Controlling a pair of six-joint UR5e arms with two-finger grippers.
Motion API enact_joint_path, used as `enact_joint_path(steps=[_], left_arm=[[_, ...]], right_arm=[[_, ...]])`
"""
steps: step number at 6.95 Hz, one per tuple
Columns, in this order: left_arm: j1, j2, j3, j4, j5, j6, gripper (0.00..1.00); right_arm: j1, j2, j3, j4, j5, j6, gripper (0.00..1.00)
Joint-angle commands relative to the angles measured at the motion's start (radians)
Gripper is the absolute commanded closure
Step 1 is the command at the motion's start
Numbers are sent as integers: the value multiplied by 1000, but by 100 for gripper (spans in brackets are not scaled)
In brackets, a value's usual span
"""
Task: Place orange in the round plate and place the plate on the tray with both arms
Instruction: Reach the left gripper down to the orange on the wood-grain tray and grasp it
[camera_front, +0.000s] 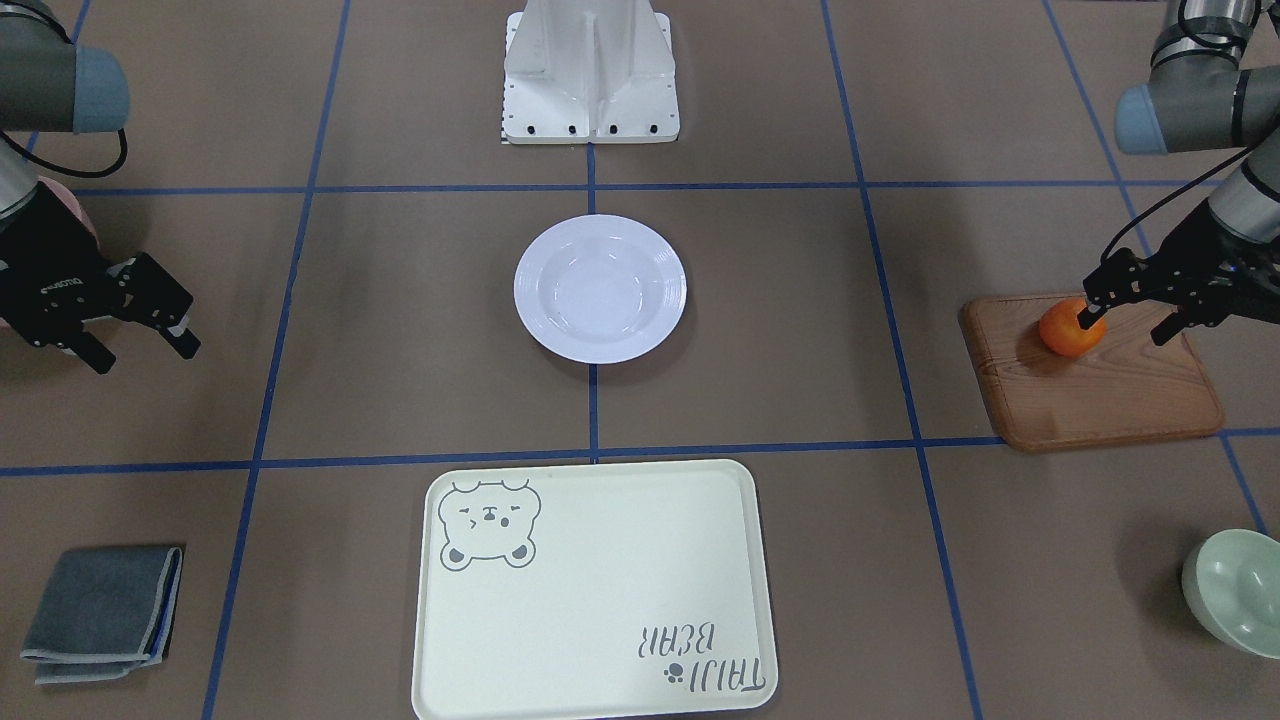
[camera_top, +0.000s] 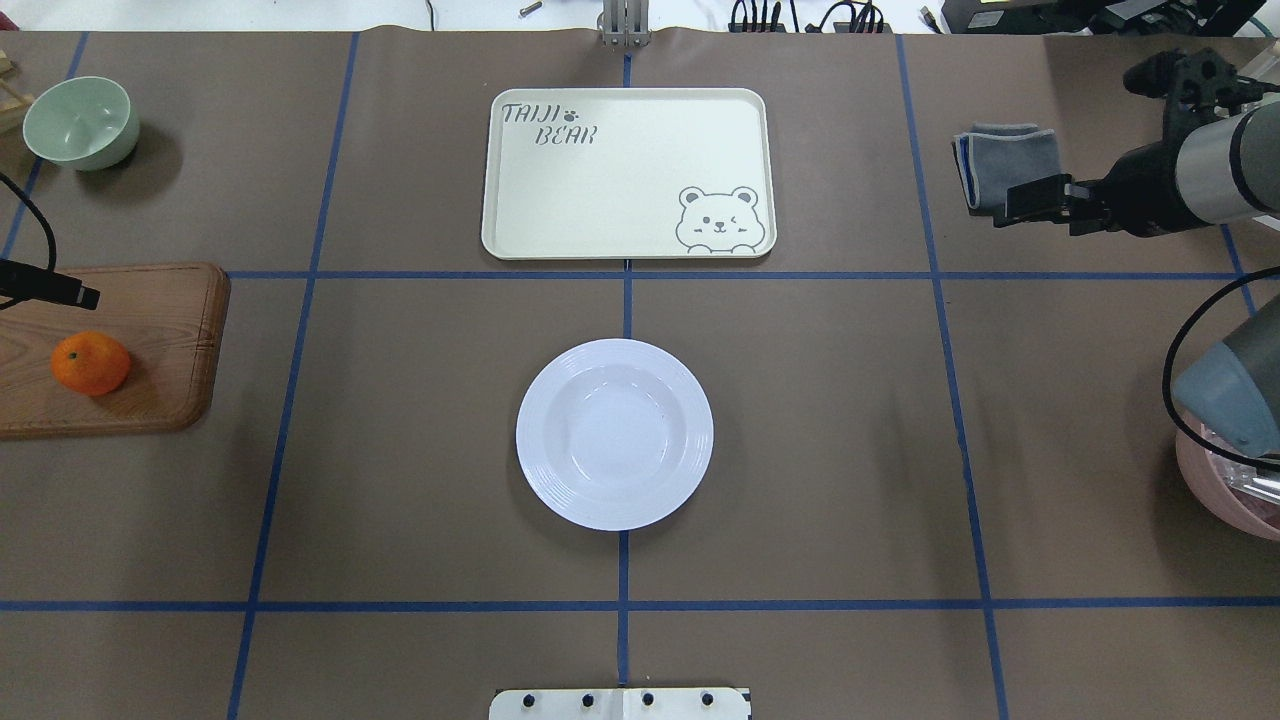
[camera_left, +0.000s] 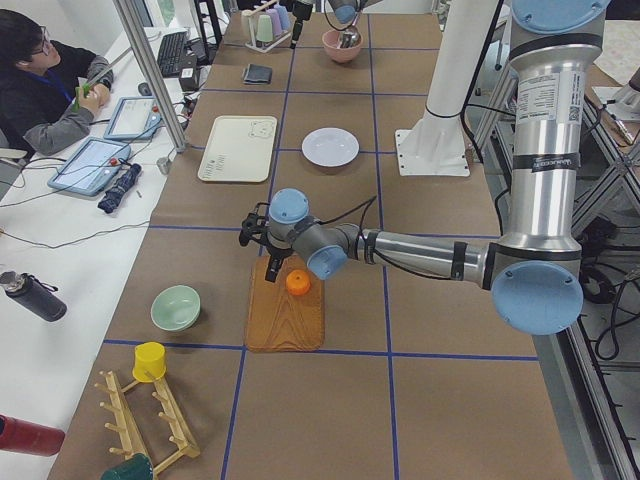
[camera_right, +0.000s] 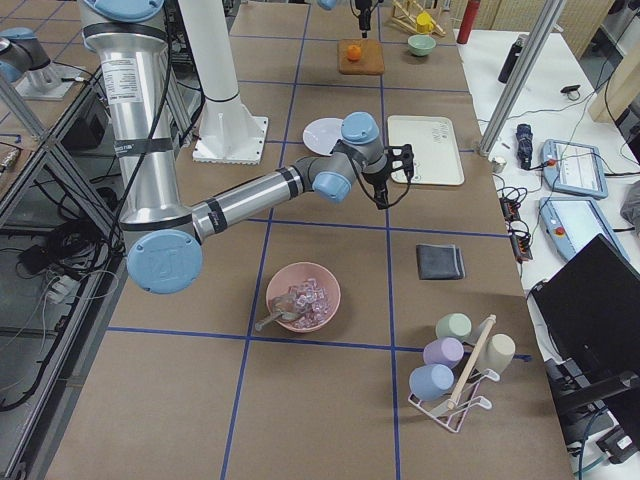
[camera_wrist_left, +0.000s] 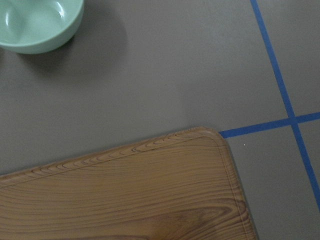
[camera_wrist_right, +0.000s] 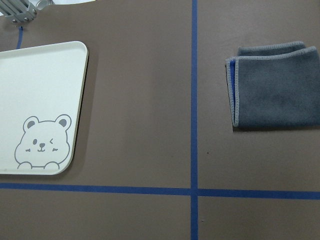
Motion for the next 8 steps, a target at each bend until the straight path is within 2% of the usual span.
enact_joint_path(steps=[1, 4, 5, 6, 7, 8], left_arm=[[65, 35, 6, -29, 54, -3, 1], [143, 59, 15, -40, 74, -43, 1], [151, 59, 44, -84, 74, -52, 2], [151, 59, 99, -169, 81, -54, 25], [151, 56, 128, -200, 96, -54, 72], [149, 50, 121, -202, 93, -58, 100]], right_arm=[[-22, 1, 2, 0, -20, 8, 0], [-37, -3, 0, 0, -43, 8, 0], [-37, -4, 0, 0, -45, 8, 0], [-39, -4, 0, 0, -45, 8, 0], [-37, -4, -1, 2, -45, 6, 0], [-37, -4, 0, 2, -45, 5, 0]])
